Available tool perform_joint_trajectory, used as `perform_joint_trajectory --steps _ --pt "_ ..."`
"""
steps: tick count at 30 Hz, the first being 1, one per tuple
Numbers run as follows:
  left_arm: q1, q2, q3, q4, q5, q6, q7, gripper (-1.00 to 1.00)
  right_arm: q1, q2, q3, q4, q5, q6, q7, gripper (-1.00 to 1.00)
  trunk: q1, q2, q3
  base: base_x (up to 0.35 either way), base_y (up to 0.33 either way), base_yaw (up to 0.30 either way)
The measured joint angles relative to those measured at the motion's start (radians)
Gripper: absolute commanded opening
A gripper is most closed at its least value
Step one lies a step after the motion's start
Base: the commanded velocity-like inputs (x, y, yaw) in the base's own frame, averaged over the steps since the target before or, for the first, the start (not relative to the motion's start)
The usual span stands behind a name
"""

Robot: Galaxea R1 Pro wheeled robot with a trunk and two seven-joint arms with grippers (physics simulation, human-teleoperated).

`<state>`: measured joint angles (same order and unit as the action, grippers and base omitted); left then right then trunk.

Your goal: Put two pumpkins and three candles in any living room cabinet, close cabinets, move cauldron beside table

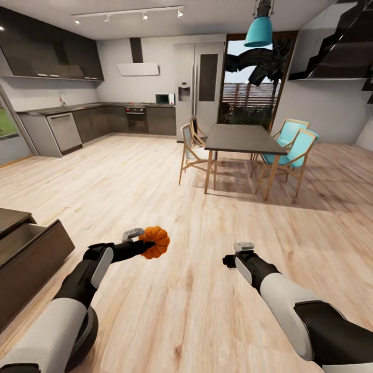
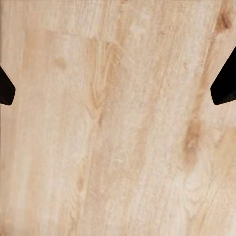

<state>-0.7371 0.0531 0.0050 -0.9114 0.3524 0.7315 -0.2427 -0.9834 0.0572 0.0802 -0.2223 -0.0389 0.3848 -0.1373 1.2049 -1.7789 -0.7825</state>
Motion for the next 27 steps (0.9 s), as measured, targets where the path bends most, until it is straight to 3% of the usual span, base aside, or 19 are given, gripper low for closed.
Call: perform_joint_trajectory --steps 4,7,8,9,10,17,24,27 --pt "0.0 0.019 0.021 0.108 -0.012 -0.079 -0.001 -1.0 0.002 0.015 0.003 0.003 0.002 -0.001 -0.001 1.0 0.0 0.0 0.006 0.29 -0.217 0.0" --pt "0.0 0.039 0.025 0.208 -0.002 -0.138 -0.003 -1.0 0.008 0.021 0.003 0.019 0.002 -0.006 0.0 1.0 0.0 0.0 0.011 0.29 -0.216 0.0" --pt "0.0 0.041 0.025 0.223 -0.017 -0.152 -0.004 -1.0 0.01 0.022 0.003 0.025 0.003 -0.007 0.001 1.0 0.0 0.0 0.013 0.291 -0.215 0.0" --pt "0.0 0.044 0.026 0.243 0.001 -0.169 -0.006 -1.0 0.013 0.023 0.003 0.035 0.003 -0.008 0.001 1.0 0.0 0.0 0.014 0.291 -0.214 0.0" --pt "0.0 0.046 0.026 0.263 -0.006 -0.185 -0.005 -1.0 0.019 0.023 0.002 0.041 0.003 -0.009 0.001 1.0 0.0 0.0 0.016 0.292 -0.212 0.0" --pt "0.0 0.054 0.024 0.393 -0.007 -0.277 -0.003 -1.0 0.11 0.02 0.002 0.055 0.002 -0.028 0.012 1.0 0.0 0.0 0.027 0.295 -0.203 0.0" --pt "0.0 0.058 0.025 0.551 -0.004 -0.399 -0.002 -1.0 0.128 0.018 0.003 0.056 0.003 -0.039 0.015 1.0 0.0 0.0 0.039 0.298 -0.196 0.037" --pt "0.0 0.056 0.023 0.585 0.001 -0.43 0.0 -1.0 0.13 0.019 0.043 0.057 0.004 -0.04 0.016 1.0 0.0 0.0 0.043 0.298 -0.195 0.122"
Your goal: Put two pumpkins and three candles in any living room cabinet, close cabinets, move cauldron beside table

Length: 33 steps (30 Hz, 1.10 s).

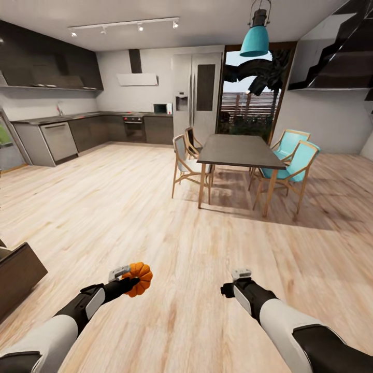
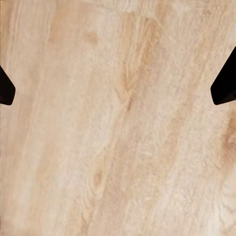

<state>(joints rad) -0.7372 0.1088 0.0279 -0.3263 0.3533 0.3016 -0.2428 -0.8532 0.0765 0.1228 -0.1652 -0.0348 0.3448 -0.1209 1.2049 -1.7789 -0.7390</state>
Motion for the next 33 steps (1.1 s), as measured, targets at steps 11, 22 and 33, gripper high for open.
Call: perform_joint_trajectory --steps 11,22,33 --pt "0.0 -0.004 0.002 0.11 0.01 -0.115 0.001 -1.0 0.024 0.002 0.129 0.0 0.0 -0.002 -0.001 1.0 0.0 0.0 0.016 0.262 -0.171 0.179" --pt "0.0 -0.016 0.001 0.112 0.015 -0.133 0.0 -1.0 0.025 -0.001 0.19 -0.002 0.075 -0.001 -0.005 1.0 0.001 0.0 0.031 0.011 -0.007 0.208" --pt "0.0 -0.038 0.012 0.181 0.017 -0.203 0.002 -1.0 0.025 -0.002 0.191 -0.003 0.077 -0.001 -0.006 1.0 0.0 0.0 0.039 0.132 0.0 0.107"
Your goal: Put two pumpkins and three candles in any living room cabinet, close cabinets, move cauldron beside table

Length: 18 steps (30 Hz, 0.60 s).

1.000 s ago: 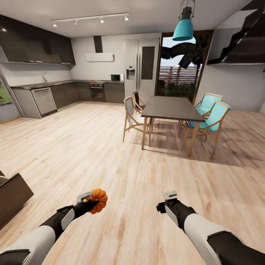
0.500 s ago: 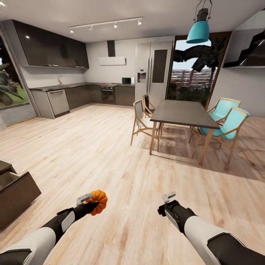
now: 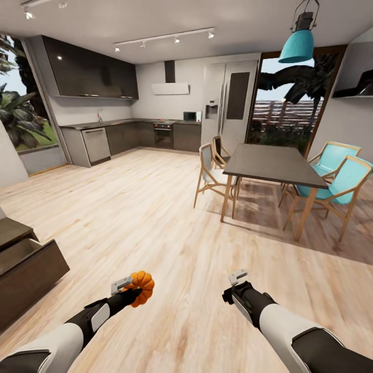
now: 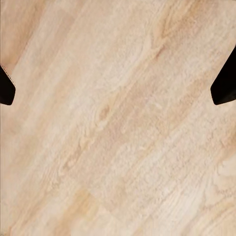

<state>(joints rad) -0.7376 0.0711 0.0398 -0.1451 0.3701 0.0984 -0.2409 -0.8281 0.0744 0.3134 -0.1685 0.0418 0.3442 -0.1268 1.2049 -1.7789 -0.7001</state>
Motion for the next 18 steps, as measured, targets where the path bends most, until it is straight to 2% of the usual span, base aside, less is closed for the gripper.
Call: perform_joint_trajectory --steps 5,18 --pt "0.0 0.0 0.011 0.003 0.001 -0.005 0.001 -1.0 0.0 0.0 0.001 0.0 0.0 0.0 0.0 1.0 0.0 0.0 0.004 0.323 0.0 0.163" --pt "0.0 0.0 0.011 0.004 0.0 -0.005 0.002 -1.0 0.0 0.001 0.002 0.001 0.001 0.001 -0.005 1.0 0.0 0.0 0.018 0.335 0.0 0.215"
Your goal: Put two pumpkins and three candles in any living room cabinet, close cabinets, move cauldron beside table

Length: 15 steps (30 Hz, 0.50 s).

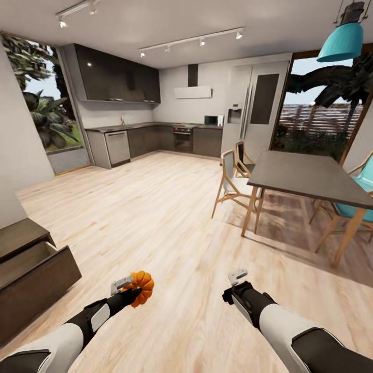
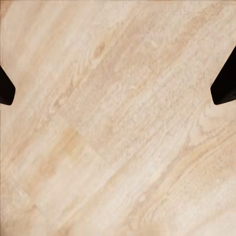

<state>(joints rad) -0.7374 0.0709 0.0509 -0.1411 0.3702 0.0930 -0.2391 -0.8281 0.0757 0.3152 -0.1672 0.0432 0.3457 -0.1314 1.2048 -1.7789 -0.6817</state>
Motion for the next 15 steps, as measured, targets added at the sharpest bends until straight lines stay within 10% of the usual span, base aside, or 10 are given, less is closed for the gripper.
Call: perform_joint_trajectory --steps 15 --pt "0.0 0.001 0.0 0.0 -0.001 0.0 0.0 -1.0 0.0 -0.001 0.0 0.0 0.0 0.0 -0.001 1.0 0.0 0.0 0.016 0.336 0.0 0.219"
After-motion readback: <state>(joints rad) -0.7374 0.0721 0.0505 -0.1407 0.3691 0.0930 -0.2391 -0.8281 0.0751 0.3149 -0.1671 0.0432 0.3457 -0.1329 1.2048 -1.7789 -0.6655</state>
